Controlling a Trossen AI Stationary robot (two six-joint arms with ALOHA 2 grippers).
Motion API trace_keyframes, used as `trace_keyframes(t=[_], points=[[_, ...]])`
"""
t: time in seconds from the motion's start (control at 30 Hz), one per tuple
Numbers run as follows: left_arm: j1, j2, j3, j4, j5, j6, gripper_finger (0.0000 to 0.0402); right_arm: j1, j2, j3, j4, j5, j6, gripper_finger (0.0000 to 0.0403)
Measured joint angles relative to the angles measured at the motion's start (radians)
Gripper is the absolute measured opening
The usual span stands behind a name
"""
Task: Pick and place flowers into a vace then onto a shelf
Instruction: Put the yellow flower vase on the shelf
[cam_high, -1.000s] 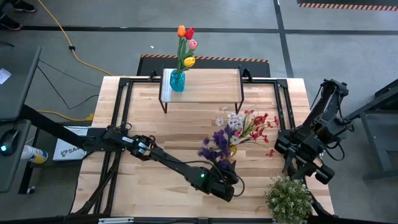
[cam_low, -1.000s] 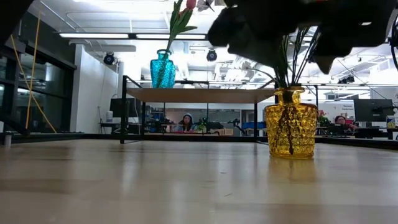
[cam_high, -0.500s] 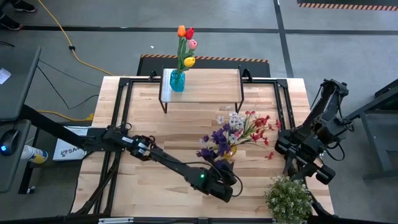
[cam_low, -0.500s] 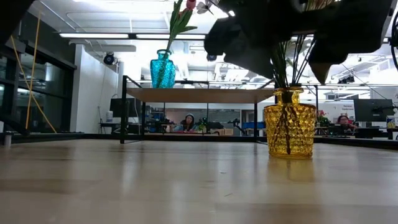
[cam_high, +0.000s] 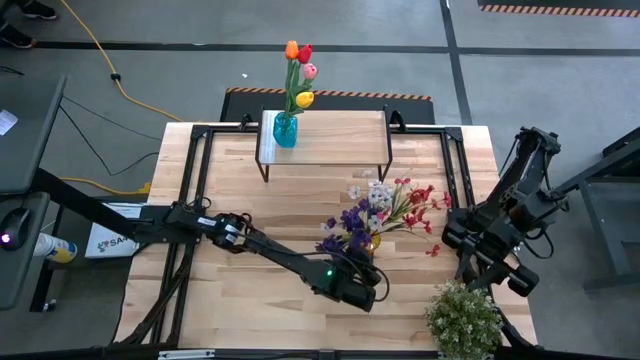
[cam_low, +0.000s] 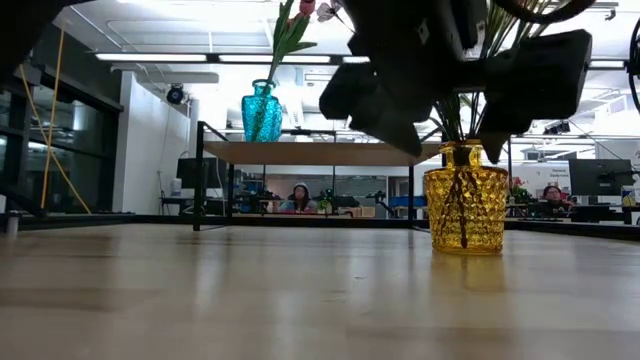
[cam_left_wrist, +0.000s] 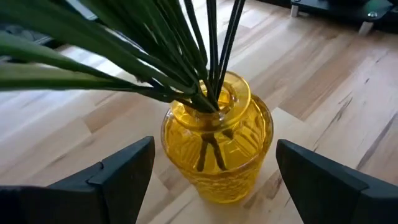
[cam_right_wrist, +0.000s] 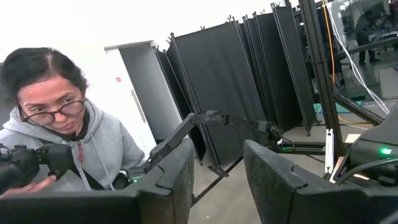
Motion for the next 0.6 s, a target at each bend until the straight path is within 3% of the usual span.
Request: trace_keyframes(t=[0.6], points=[[0.009, 0.0, -0.007, 0.133, -0.057, 0.035, 0.0369, 0.0, 0.0, 0.0, -0.016, 0.009, 0.009, 0.013]])
